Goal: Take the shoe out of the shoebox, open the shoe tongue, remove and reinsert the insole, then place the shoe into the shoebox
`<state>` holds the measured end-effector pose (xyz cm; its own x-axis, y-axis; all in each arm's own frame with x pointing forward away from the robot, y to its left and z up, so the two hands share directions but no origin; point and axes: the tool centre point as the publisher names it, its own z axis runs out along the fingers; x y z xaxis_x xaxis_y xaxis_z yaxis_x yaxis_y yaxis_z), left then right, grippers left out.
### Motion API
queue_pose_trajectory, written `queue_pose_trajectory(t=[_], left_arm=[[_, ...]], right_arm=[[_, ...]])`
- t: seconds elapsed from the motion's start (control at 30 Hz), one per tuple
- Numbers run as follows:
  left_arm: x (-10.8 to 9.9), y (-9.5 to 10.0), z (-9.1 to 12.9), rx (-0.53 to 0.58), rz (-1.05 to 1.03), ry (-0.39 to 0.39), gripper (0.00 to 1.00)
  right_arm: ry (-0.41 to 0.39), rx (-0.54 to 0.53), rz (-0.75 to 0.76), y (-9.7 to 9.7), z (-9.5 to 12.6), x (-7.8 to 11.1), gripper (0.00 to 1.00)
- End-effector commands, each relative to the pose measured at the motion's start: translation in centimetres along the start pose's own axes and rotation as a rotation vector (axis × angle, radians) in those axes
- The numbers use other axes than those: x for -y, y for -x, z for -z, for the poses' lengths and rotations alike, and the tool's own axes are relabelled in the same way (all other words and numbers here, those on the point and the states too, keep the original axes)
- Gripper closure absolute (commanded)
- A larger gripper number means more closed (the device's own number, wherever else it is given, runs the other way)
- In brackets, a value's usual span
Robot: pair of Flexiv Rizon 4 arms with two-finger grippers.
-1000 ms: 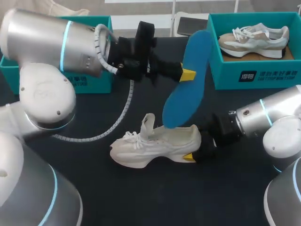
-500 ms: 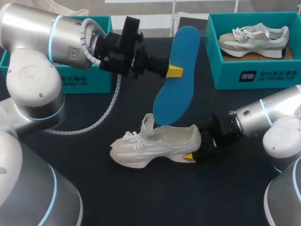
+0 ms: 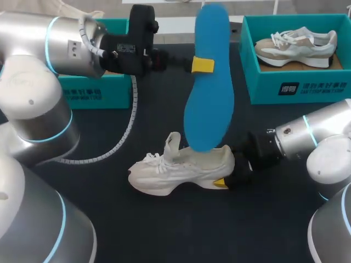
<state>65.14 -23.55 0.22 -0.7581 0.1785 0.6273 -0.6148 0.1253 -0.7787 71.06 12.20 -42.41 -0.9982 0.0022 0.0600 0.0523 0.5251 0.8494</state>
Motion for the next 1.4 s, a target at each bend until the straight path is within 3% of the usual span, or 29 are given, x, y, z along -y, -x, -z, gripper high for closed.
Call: queue_pose_trajectory(t=[0.03, 0.4, 0.57, 0.7, 0.97, 1.4], left_arm=[[0.1, -1.9, -0.1, -0.050, 0.176, -0.038, 1.00], [-0.4, -6.4, -0.7, -0.171, 0.296, -0.026, 1.00], [-1.5, -8.3, -1.4, -0.140, 0.247, -0.019, 1.00], [-1.7, -9.5, -1.3, -0.095, 0.196, -0.058, 1.00], [-1.5, -10.2, -0.5, -0.001, 0.169, -0.133, 1.00], [-1.7, -9.8, -0.9, 0.014, 0.184, -0.127, 1.00]], right_arm=[[-0.004, 0.001, -0.001, 0.0, -0.1, 0.0, 1.00], [-0.004, 0.001, -0.001, 0.0, -0.1, 0.0, 1.00], [-0.004, 0.001, -0.001, 0.0, -0.1, 0.0, 1.00], [-0.004, 0.001, -0.001, 0.0, -0.1, 0.0, 1.00], [-0.004, 0.001, -0.001, 0.0, -0.1, 0.0, 1.00], [-0.004, 0.001, -0.001, 0.0, -0.1, 0.0, 1.00]])
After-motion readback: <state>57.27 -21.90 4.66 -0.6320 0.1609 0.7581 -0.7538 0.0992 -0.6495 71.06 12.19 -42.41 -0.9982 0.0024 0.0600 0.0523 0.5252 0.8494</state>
